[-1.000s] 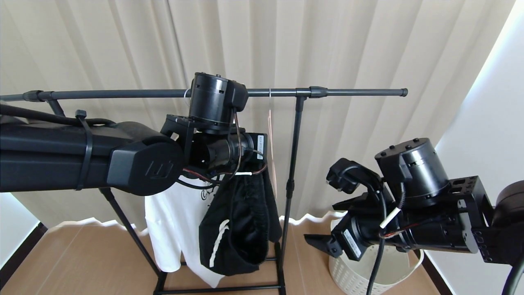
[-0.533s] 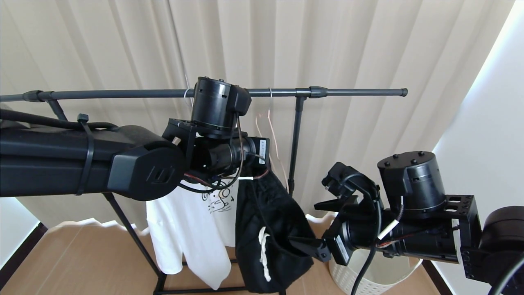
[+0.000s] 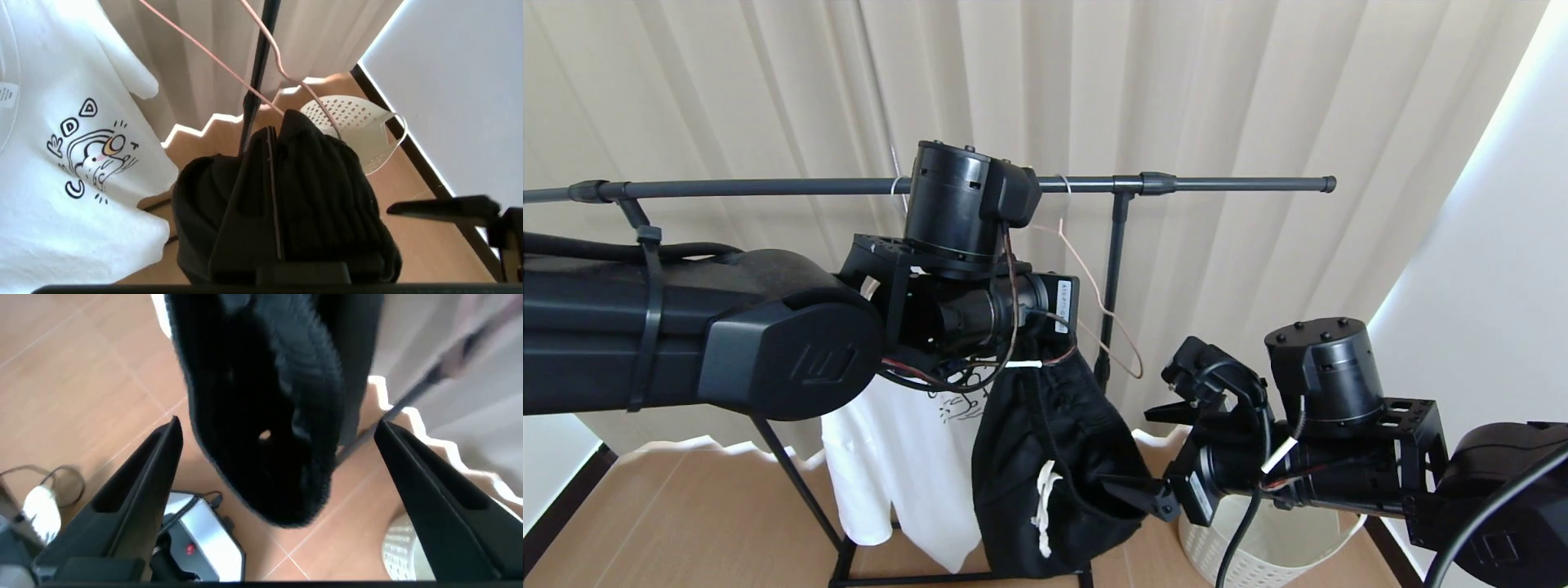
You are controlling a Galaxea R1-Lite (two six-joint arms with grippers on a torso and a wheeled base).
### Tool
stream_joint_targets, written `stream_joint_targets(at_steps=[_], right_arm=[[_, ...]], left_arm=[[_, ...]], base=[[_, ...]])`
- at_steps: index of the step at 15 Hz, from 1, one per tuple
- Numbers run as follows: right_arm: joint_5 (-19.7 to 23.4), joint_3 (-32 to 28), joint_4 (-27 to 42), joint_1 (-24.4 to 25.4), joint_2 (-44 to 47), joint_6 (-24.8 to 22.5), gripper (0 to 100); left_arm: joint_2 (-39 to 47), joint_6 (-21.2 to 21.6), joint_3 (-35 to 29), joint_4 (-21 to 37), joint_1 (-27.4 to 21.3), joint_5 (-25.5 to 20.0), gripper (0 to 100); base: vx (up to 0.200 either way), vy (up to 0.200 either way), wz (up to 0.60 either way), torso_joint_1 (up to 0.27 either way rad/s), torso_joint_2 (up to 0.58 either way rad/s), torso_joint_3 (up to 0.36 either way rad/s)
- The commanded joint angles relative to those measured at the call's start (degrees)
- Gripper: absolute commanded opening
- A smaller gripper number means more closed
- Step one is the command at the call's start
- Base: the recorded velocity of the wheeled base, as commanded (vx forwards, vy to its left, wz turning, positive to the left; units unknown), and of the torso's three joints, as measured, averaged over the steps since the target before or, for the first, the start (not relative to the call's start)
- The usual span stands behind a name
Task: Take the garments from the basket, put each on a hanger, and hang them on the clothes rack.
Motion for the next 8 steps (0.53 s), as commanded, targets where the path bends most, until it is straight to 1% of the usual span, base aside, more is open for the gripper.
stream_joint_targets(at_steps=[1,4,8], right_arm=[[0.1,1.3,-2.4,0.0,2.1,-0.3,100],[0.1,2.5,-5.2,0.0,4.0,-0.4,100],[0.1,2.2,-5.2,-0.1,4.7,-0.3,100]], left_arm=[[-0.5,-0.1,0.0,0.0,-0.4,-0.1,0],[-0.9,-0.1,0.0,0.0,-0.4,-0.1,0],[-1.5,-0.1,0.7,0.0,-0.4,-0.2,0]], base=[[0.0,0.0,0.0,0.0,0.0,0.0],[0.0,0.0,0.0,0.0,0.0,0.0],[0.0,0.0,0.0,0.0,0.0,0.0]])
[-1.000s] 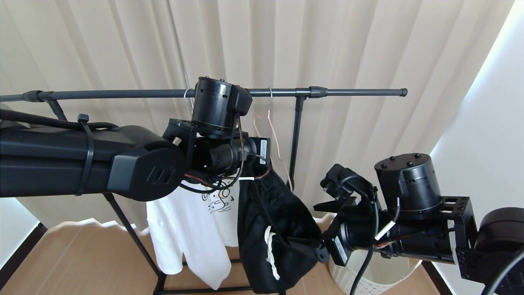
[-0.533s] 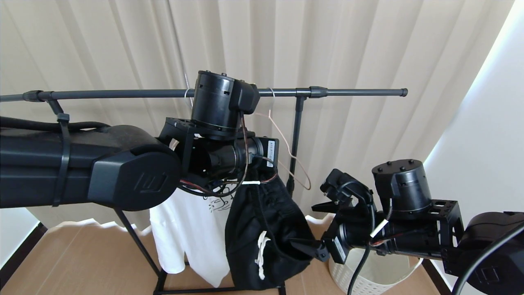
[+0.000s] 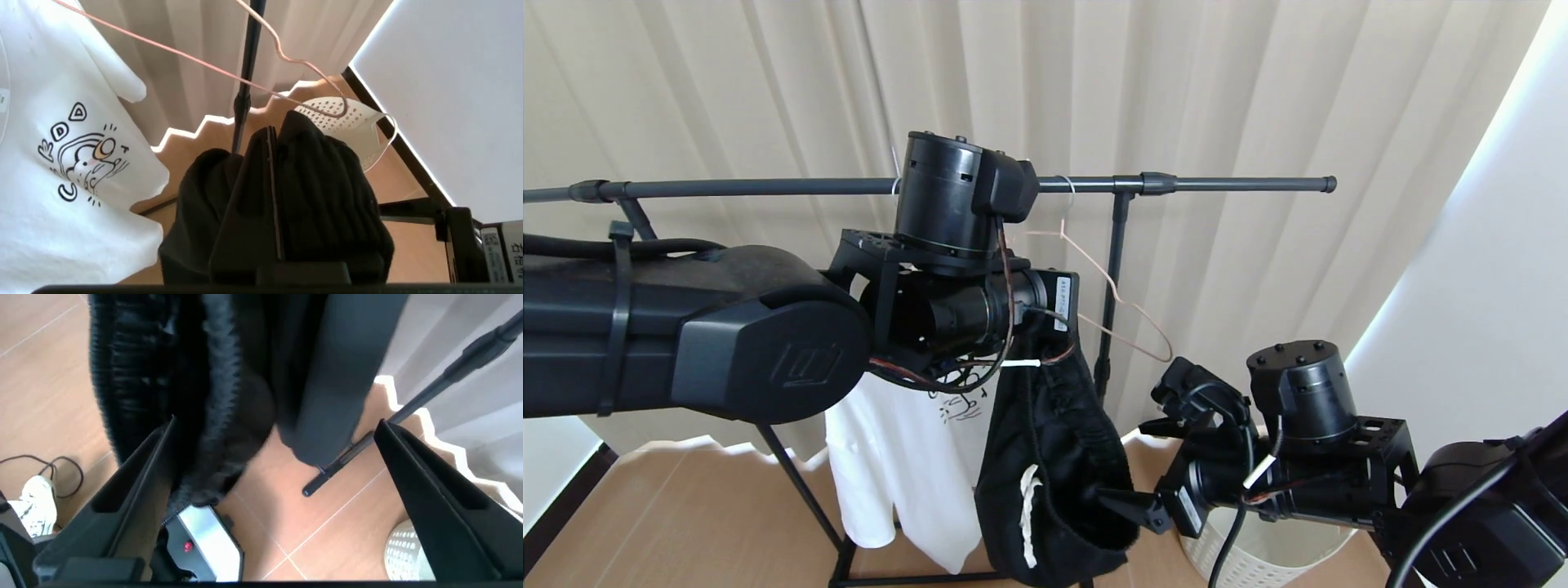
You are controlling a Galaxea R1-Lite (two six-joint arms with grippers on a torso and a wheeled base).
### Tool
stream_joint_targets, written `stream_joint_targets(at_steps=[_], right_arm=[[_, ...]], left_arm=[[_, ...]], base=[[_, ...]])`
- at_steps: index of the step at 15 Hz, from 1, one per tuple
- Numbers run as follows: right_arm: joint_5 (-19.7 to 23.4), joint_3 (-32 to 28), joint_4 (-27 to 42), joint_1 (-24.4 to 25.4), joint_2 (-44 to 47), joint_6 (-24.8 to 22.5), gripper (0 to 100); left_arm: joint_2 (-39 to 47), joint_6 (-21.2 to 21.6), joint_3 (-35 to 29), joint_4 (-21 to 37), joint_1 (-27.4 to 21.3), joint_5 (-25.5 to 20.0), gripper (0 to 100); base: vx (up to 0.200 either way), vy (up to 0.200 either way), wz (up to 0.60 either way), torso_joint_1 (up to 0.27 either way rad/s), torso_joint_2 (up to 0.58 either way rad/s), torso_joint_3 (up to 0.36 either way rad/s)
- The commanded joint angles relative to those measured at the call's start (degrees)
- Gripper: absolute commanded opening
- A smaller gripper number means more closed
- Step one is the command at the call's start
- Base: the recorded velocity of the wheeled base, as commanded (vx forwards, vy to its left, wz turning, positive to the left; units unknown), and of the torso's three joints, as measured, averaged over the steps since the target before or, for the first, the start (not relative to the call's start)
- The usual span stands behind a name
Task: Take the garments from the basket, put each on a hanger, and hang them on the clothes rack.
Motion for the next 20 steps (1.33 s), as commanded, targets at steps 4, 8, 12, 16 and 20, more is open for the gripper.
stream_joint_targets(at_steps=[4,8,12,16,20], right_arm=[[-0.3,-0.4,-3.7,-0.6,3.4,0.0,0],[-0.2,-1.2,-4.3,-5.4,2.4,-0.2,0],[-0.3,-2.2,-4.0,-10.5,-0.1,-0.7,0],[-0.5,-2.5,0.5,-17.5,-5.7,-8.1,0],[-1.5,-3.2,4.8,-19.7,-9.9,-11.3,0]], left_arm=[[-0.4,-0.1,0.5,-0.1,-0.3,-0.1,0],[-1.0,-0.1,2.0,-0.1,-0.3,-0.6,0],[-1.5,0.0,4.2,0.1,0.0,-1.0,0],[-1.3,0.0,9.5,0.1,-0.2,-2.4,0],[-0.8,0.3,14.8,-0.1,-0.4,-2.5,100]], base=[[0.0,0.0,0.0,0.0,0.0,0.0],[0.0,0.0,0.0,0.0,0.0,0.0],[0.0,0.0,0.0,0.0,0.0,0.0],[0.0,0.0,0.0,0.0,0.0,0.0],[0.0,0.0,0.0,0.0,0.0,0.0]])
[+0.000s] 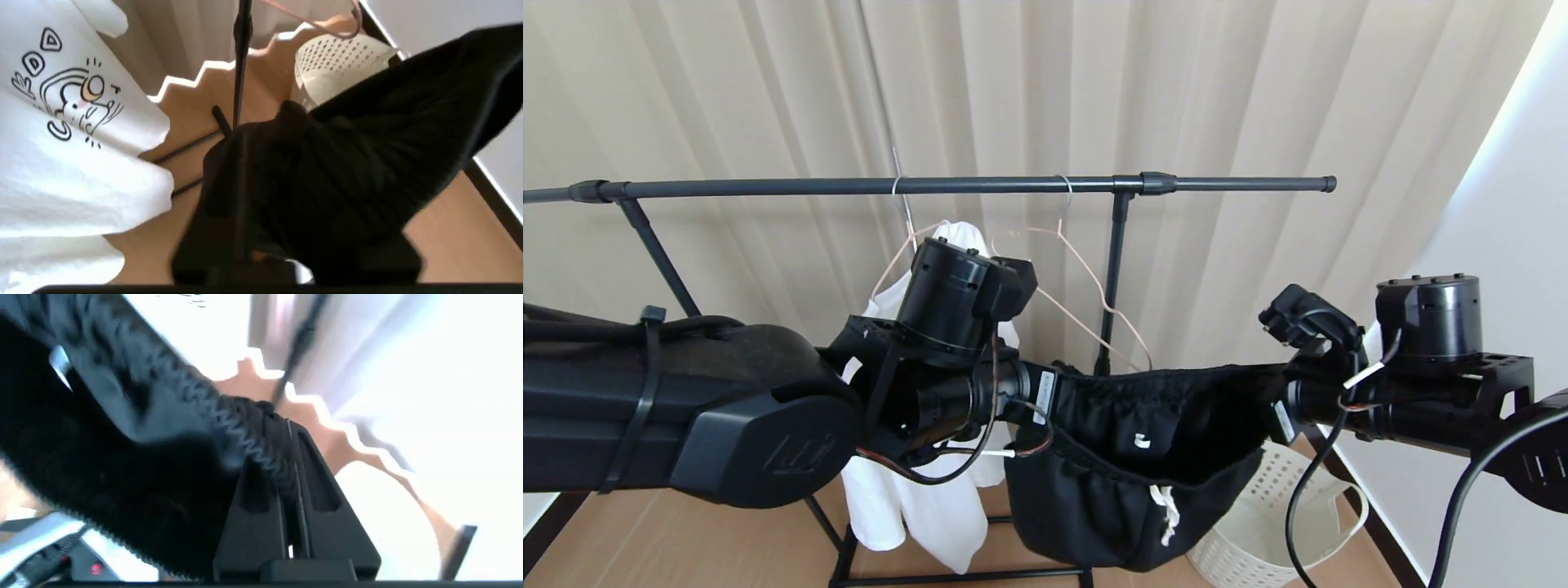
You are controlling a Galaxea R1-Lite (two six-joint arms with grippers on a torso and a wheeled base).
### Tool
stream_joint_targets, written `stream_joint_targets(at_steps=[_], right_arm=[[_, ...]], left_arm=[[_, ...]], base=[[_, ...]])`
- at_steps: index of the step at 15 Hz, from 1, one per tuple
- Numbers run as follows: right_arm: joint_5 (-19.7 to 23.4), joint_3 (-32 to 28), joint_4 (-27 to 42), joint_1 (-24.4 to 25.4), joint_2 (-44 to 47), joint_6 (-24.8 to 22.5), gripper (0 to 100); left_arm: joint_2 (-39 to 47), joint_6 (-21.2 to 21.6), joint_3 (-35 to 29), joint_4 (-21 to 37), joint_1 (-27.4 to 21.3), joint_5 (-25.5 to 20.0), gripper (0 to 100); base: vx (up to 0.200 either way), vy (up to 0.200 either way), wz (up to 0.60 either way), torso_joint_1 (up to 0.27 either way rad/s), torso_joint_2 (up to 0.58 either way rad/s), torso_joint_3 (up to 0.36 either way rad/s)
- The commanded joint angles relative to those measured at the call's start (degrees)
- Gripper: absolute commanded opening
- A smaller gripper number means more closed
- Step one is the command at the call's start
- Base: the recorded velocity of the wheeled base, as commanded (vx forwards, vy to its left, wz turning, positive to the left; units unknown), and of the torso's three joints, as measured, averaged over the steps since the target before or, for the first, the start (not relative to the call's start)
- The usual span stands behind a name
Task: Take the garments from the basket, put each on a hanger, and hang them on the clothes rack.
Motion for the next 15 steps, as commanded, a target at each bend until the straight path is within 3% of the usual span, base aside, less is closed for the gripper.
stream_joint_targets(at_steps=[1,5,9,10,13,15], right_arm=[[-0.2,-0.4,0.1,-1.0,-2.9,-0.4,0],[-0.2,-0.4,3.7,-2.5,-5.6,-3.8,0],[0.0,-0.3,6.2,-6.5,-6.3,-9.8,0],[0.0,-0.2,6.6,-6.5,-6.3,-10.0,0],[0.0,0.5,6.7,-6.5,-7.4,-12.8,0],[0.0,0.4,7.0,-6.7,-7.5,-13.1,0]], left_arm=[[0.2,0.0,2.2,-0.1,0.0,-1.0,100],[-0.3,-0.3,3.0,-0.2,1.1,-8.5,100],[-5.8,0.8,8.2,-2.2,5.8,-26.9,100],[-6.0,1.8,9.0,-2.8,7.3,-29.2,100],[-5.3,2.8,8.8,-2.9,8.0,-28.3,100],[-3.8,2.6,6.9,-2.9,7.9,-24.7,100]], base=[[0.0,0.0,0.0,0.0,0.0,0.0],[0.0,0.0,0.0,0.0,0.0,0.0],[0.0,0.0,0.0,0.0,0.0,0.0],[0.0,0.0,0.0,0.0,0.0,0.0],[0.0,0.0,0.0,0.0,0.0,0.0],[0.0,0.0,0.0,0.0,0.0,0.0]])
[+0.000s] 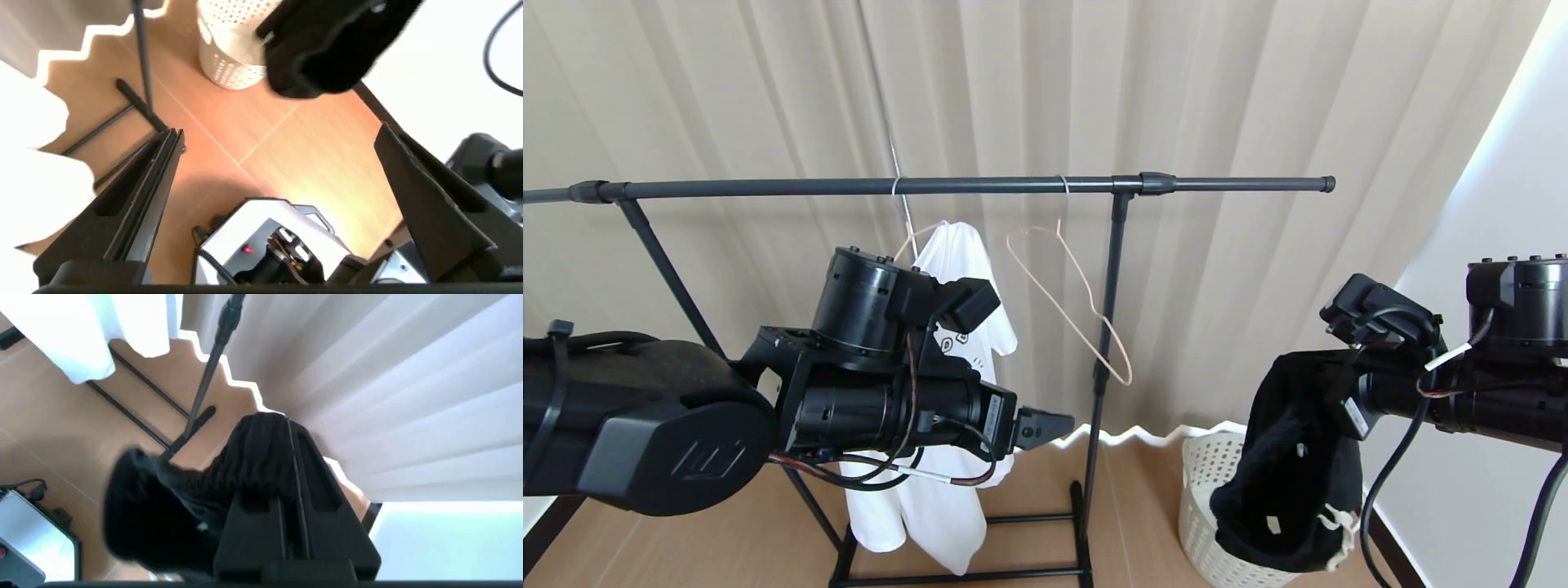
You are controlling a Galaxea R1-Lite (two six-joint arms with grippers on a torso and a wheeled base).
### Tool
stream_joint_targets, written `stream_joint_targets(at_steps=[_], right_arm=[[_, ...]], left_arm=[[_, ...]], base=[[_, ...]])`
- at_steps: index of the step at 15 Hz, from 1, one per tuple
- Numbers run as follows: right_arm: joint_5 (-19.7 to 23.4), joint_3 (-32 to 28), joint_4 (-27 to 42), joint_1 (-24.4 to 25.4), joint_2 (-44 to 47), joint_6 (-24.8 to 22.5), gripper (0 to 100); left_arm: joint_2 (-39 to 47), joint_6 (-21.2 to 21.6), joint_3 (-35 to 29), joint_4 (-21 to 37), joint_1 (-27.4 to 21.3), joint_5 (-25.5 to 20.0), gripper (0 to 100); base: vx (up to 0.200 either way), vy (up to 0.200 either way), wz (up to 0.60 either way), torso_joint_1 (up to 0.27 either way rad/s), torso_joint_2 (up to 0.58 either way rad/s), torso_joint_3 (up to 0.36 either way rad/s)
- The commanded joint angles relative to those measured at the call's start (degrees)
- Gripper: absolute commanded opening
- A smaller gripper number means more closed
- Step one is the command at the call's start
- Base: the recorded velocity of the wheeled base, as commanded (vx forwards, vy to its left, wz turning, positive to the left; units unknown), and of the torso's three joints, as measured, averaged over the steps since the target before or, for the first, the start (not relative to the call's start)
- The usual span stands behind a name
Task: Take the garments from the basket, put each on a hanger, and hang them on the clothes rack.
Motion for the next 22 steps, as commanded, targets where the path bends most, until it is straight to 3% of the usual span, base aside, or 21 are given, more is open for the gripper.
stream_joint_targets(at_steps=[1,5,8,15,22], right_arm=[[0.1,-0.2,-0.1,-0.5,-0.1,0.0,0],[-0.1,-0.3,-0.3,-0.7,0.4,0.0,0],[0.1,-0.3,-0.7,-0.7,1.1,0.0,0],[0.1,-0.3,-0.7,-0.7,1.3,0.0,0],[-0.3,-0.4,-1.0,-0.7,2.7,0.1,0]], left_arm=[[2.7,-0.3,-3.0,0.0,0.0,4.2,100],[9.9,-1.9,-11.5,0.0,-1.3,15.9,100],[12.0,-1.9,-15.8,-0.2,-1.0,15.7,100],[17.5,-0.5,-18.6,-10.6,1.4,10.4,100],[25.2,-0.4,-28.0,-11.1,2.0,10.7,100]], base=[[0.0,0.0,0.0,0.0,0.0,0.0],[0.0,0.0,0.0,0.0,0.0,0.0],[0.0,0.0,0.0,0.0,0.0,0.0],[0.0,0.0,0.0,0.0,0.0,0.0],[0.0,0.0,0.0,0.0,0.0,0.0]])
